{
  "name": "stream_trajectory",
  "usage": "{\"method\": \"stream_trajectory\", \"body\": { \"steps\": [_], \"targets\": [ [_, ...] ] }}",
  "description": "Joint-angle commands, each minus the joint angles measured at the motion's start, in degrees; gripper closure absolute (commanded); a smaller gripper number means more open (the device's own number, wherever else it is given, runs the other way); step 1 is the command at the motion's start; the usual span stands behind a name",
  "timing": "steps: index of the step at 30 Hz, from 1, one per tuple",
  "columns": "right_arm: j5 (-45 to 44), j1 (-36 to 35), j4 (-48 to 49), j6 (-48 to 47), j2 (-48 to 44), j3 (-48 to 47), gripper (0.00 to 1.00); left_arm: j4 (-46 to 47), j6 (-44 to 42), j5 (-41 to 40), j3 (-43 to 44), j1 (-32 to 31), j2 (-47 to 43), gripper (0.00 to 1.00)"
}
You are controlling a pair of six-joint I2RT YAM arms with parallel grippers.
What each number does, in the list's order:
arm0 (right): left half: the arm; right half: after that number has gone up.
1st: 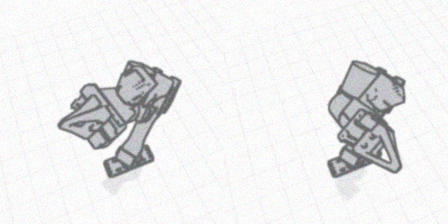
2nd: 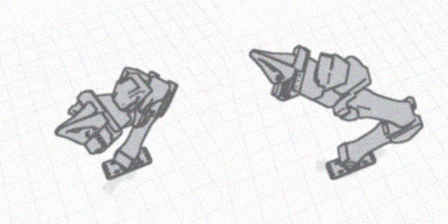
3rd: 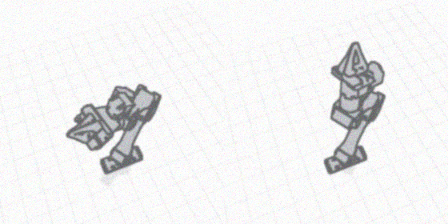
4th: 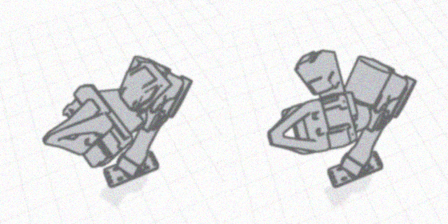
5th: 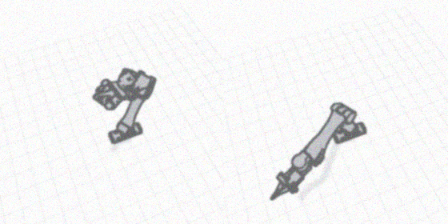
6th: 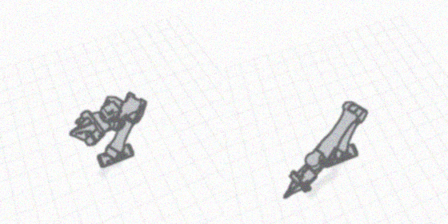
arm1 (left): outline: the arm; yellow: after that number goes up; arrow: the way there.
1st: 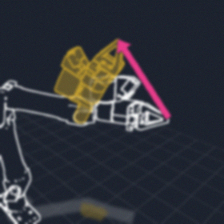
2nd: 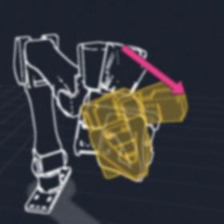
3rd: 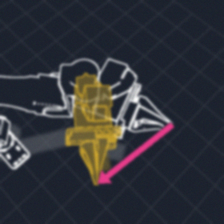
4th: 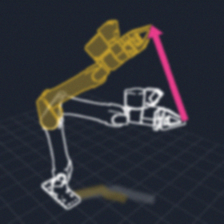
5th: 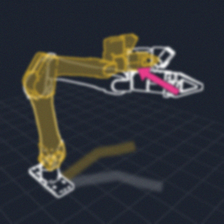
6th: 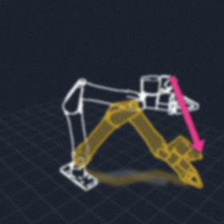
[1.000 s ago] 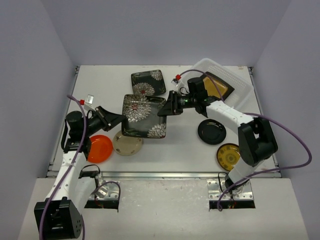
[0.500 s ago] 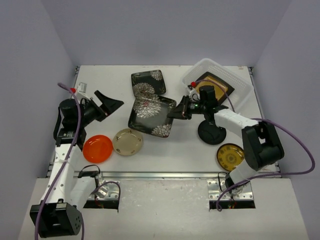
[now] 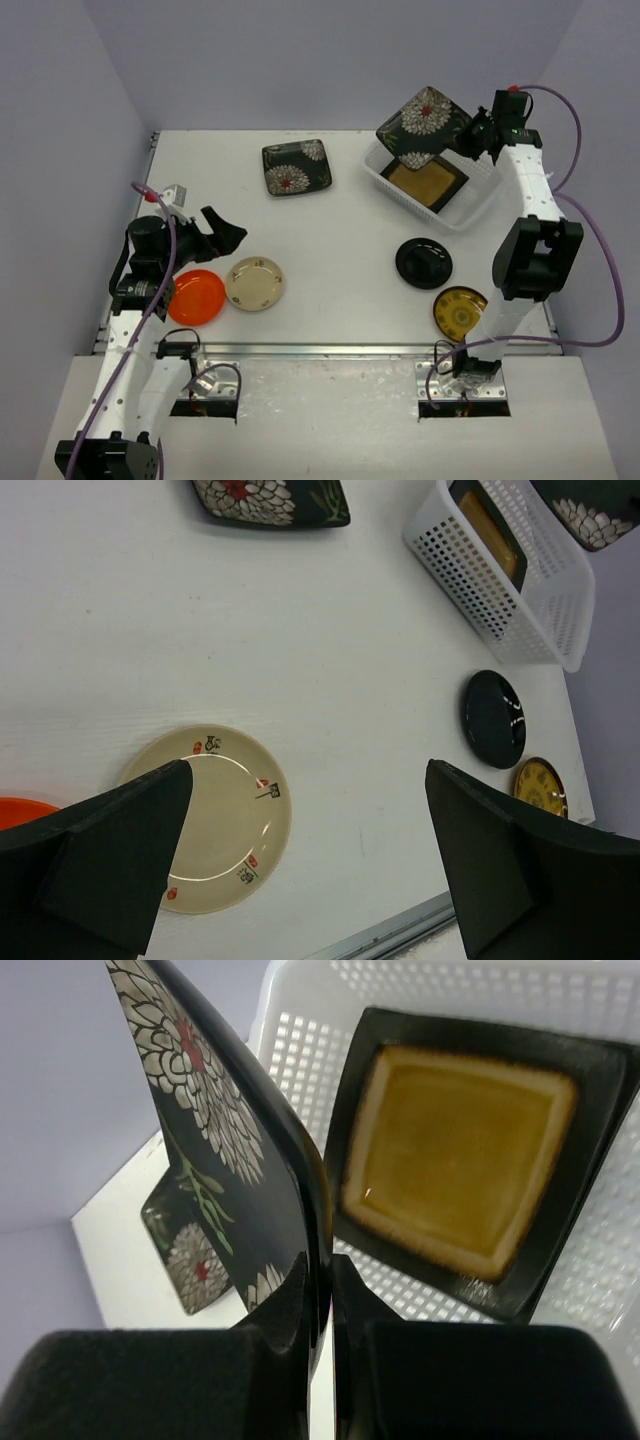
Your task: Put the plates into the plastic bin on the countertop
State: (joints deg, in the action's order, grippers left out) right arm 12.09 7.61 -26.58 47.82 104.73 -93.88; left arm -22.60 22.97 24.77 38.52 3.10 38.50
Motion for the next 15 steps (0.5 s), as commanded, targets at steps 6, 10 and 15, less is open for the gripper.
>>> {"method": "stream_trajectory", "body": {
  "steps": [6, 10, 15],
  "targets": [
    [-10.46, -0.76, -13.27, -7.09, 10.47, -19.42, 1.00, 2.44, -1.17, -0.88, -0.95, -6.93, -2.08, 0.00],
    [-9.44, -0.74, -15.10, -9.42, 14.52, -22.11, 1.00, 2.39, -1.17, -1.27, -0.90, -8.20, -1.53, 0.00],
    [-7.70, -0.45, -16.13, -10.61, 17.56, -21.91, 0.94, 2.39, -1.16, -1.31, -0.90, -8.27, -1.25, 0.00]
  ]
}}
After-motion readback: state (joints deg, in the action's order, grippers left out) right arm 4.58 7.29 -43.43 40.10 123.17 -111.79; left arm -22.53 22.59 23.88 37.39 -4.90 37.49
